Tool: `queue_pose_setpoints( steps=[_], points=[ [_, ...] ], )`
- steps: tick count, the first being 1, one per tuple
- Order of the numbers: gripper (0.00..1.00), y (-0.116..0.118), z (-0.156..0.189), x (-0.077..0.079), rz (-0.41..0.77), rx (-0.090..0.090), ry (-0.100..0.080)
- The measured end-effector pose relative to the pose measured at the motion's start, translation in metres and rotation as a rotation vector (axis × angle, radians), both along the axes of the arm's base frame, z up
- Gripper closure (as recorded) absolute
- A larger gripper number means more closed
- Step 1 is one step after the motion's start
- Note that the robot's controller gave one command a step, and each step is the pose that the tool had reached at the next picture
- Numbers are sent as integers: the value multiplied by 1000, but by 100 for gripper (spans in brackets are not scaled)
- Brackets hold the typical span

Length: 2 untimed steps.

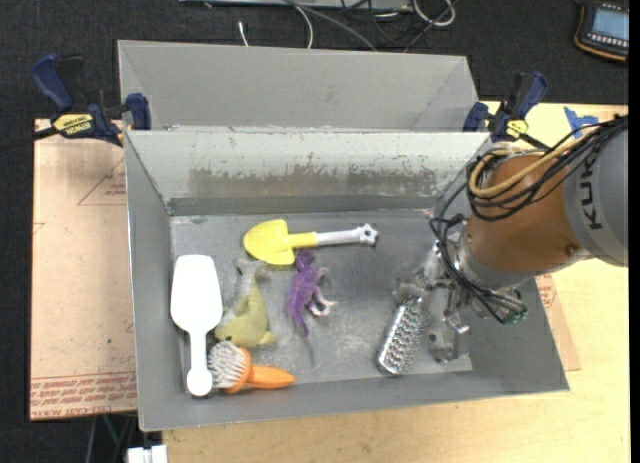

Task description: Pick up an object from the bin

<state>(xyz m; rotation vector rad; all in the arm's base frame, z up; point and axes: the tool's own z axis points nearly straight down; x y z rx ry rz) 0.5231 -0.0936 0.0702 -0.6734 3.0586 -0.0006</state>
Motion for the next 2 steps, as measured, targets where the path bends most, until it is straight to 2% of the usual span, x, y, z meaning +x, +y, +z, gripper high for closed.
queue_pose_setpoints(
  steps=[1, 2],
  points=[
    [0, 0, 0, 0, 0, 0, 0],
    [0, 0, 0, -10, -29, 3, -3]
  ],
)
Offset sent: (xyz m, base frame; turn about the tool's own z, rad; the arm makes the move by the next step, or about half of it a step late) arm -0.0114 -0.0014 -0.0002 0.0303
